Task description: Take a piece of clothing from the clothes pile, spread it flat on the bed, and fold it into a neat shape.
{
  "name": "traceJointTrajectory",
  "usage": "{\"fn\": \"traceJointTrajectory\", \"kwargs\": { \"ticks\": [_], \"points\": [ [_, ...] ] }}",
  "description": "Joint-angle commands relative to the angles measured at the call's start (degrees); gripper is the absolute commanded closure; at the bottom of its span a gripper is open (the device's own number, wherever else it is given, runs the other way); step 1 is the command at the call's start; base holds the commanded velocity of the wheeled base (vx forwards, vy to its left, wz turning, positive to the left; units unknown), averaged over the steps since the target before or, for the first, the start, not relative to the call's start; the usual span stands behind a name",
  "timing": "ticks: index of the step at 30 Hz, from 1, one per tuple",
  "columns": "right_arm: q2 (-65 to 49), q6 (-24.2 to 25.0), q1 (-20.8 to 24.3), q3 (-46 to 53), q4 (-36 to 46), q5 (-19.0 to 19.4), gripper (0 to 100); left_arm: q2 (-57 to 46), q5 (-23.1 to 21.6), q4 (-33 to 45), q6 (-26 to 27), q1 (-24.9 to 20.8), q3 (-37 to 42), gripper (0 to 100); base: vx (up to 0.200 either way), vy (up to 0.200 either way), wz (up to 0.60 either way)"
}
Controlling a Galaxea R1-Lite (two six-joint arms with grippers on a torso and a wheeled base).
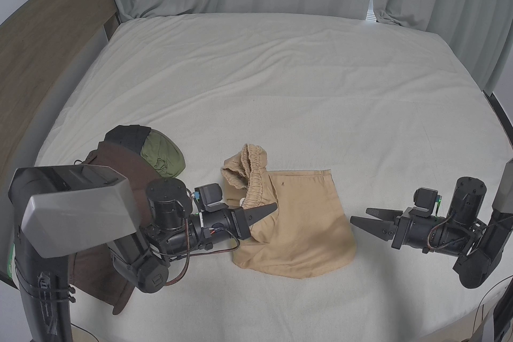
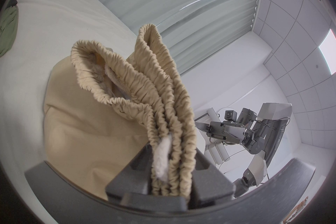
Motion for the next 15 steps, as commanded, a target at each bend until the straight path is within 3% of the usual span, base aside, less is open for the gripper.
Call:
{"fn": "traceJointTrajectory", "kwargs": {
  "ticks": [1,15],
  "points": [
    [-0.27,-0.04,-1.37,-0.36,-0.03,0.03,0,0.24,0.01,0.98,-0.49,-1.31,-1.66,100,0.0,0.0,0.0],
    [-1.14,0.14,-3.4,-1.68,0.06,0.03,0,2.52,-0.25,2.65,-3.3,-5.36,-6.67,100,0.0,0.0,0.0]
  ]
}}
